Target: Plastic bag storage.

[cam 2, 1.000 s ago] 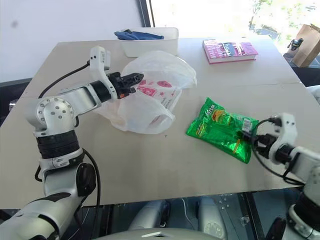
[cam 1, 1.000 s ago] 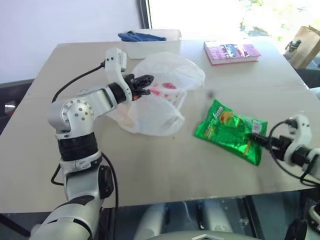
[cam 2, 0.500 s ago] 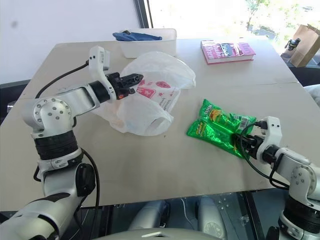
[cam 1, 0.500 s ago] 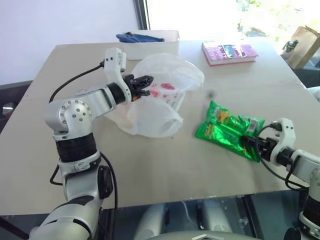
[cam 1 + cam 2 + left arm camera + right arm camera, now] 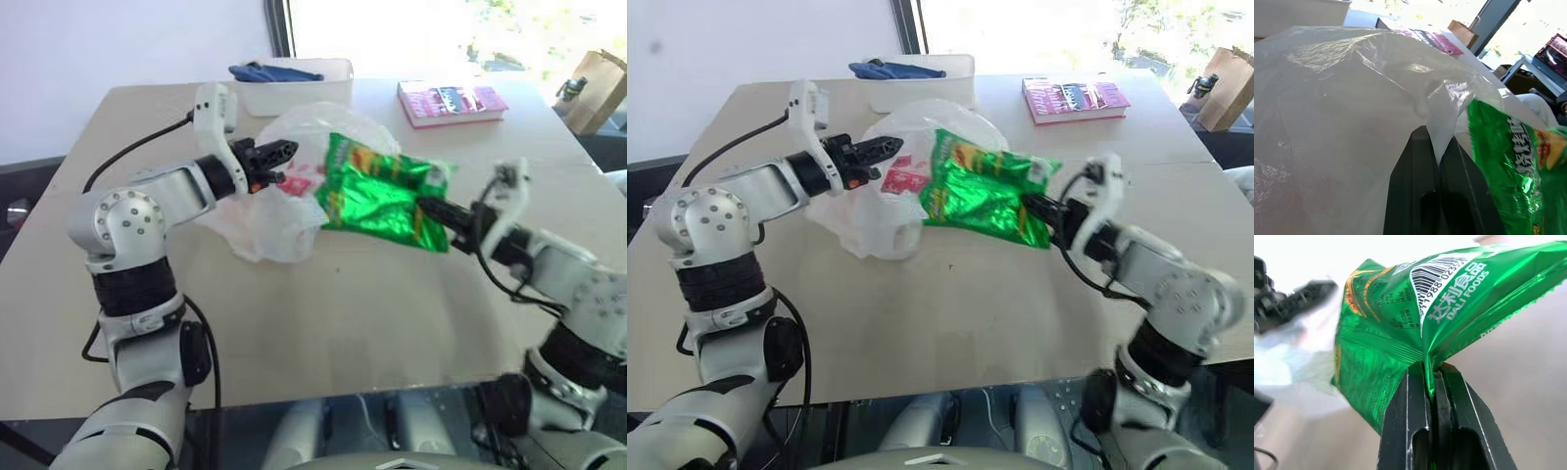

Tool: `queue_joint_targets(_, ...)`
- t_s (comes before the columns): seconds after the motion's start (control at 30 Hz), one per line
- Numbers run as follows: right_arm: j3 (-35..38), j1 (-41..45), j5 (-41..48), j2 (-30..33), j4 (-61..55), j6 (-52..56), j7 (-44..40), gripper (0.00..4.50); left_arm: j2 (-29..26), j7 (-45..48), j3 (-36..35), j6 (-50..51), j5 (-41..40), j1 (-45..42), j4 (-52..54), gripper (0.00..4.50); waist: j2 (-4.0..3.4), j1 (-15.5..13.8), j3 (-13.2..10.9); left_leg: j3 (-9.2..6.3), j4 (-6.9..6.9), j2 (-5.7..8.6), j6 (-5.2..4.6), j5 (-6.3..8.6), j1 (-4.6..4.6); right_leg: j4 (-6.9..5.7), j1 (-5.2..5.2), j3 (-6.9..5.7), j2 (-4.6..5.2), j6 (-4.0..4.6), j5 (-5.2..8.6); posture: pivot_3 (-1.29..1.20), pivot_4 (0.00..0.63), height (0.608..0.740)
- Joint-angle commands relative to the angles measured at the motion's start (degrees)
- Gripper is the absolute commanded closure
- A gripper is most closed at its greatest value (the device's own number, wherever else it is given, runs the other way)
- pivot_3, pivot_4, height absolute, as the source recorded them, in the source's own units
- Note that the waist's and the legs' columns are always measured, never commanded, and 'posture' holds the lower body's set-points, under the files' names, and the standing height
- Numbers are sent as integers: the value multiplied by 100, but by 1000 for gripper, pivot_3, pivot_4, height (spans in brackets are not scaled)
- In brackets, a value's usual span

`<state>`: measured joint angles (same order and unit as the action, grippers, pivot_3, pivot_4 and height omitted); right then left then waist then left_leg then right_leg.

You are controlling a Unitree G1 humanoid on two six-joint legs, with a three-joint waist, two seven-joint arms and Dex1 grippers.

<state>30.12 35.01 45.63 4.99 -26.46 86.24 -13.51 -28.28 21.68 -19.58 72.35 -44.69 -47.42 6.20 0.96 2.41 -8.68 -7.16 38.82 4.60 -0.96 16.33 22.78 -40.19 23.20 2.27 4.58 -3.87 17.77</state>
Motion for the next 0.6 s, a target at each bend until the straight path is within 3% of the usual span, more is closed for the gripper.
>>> queue_joint_targets(0.03,-225,336,-284,-49,548,-85,397,4408,-298,425,102,132,-350,-85,377,4500,0,-3,0,-4,-1,4,0,0,3,6,0,-2,3,0,0,0,150,740)
queue_joint_targets(0.2,-616,530,-351,414,947,-94,211,4408,-394,378,1,269,-529,-165,448,4500,-1,10,0,-4,-4,15,-2,-1,9,14,0,-7,13,0,0,0,150,740)
queue_joint_targets(0.43,-15,1644,-475,-1057,2158,-655,1184,4408,-353,299,150,343,-608,-94,494,4500,-5,238,2,9,-8,9,-1,-2,3,-16,19,16,7,0,0,0,150,740)
queue_joint_targets(0.6,-724,1993,-744,-1499,3039,-1510,1110,4408,-386,205,81,285,-560,-108,476,4500,-5,292,2,9,-7,16,-1,-2,6,-49,37,7,19,0,0,0,150,740)
